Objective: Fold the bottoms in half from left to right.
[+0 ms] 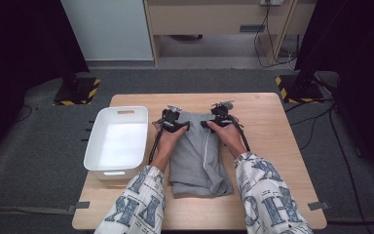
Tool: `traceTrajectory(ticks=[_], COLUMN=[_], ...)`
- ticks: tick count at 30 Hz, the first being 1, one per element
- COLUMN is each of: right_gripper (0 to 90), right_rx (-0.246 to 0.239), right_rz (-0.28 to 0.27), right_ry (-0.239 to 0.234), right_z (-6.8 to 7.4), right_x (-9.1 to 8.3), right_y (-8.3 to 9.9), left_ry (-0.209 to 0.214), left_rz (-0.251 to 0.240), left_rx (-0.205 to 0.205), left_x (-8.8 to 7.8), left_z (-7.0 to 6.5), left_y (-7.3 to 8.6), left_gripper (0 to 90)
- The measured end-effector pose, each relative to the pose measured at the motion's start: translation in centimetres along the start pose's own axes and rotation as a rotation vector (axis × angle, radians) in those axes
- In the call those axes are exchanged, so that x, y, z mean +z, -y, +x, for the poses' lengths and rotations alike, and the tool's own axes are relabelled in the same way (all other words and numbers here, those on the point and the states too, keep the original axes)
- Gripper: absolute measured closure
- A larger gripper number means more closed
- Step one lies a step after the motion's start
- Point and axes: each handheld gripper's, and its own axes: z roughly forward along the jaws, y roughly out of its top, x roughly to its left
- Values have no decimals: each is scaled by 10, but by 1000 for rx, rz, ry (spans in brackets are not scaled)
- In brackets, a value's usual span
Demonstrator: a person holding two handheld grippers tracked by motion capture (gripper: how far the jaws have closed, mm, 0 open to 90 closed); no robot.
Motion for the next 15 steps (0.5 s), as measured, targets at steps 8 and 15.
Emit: traceTrajectory(ticks=[8,15], right_gripper=[185,242], right_rx=[32,3], right_rz=[16,10], right_ry=[-10,-18], right_z=[-1,3], right_x=[7,7], right_y=[5,7], left_ry=[12,34], left_rz=[39,69], left_rx=[11,-21], left_x=[5,10], left_z=[-2,1], left_y=[4,8], left_gripper=[288,289])
